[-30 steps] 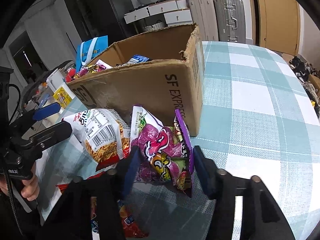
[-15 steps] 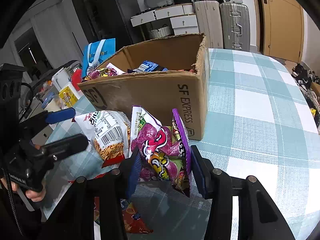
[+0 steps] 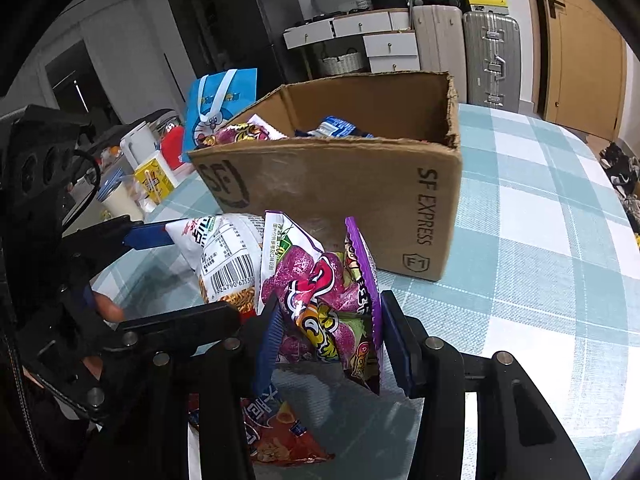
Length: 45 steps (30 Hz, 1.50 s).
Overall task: Organize snacks
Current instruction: 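Grasp the pink candy bag with the right gripper while the left grasps the white chip bag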
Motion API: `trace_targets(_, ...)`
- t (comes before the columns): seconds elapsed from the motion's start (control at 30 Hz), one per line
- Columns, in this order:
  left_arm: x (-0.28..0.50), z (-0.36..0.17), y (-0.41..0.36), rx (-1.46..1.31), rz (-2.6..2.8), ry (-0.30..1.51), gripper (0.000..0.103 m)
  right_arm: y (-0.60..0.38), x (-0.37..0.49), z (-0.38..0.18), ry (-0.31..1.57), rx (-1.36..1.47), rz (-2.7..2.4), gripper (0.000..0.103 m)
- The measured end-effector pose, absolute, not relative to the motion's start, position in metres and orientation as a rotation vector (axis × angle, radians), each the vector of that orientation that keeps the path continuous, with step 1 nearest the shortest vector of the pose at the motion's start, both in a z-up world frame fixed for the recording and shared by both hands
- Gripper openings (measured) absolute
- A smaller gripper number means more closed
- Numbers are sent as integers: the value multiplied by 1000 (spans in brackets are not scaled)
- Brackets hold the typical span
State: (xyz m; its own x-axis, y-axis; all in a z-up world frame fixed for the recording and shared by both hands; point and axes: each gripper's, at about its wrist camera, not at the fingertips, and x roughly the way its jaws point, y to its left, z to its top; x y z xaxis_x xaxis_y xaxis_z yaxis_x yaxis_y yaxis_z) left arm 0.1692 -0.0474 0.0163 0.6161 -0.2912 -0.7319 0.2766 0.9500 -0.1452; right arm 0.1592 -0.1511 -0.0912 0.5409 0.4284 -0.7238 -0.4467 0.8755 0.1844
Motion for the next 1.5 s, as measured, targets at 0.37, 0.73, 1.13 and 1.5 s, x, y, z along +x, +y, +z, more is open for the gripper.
trace_targets(0.37, 174, 15, -39, -54, -370, 860, 93, -153, 162, -95, 864, -31, 517, 48)
trace_targets(0.73, 163, 20, -41, -45, -427, 846, 74, -157, 162, -93, 863, -22, 502, 48)
trace_targets(1.13, 149, 38, -36, -31, -443, 809, 58, -159, 162, -94, 865, -20, 499, 48)
trace_targets(1.5, 149, 44, -22, -46, -450, 804, 51, -160, 161, -93, 863, -22, 499, 48)
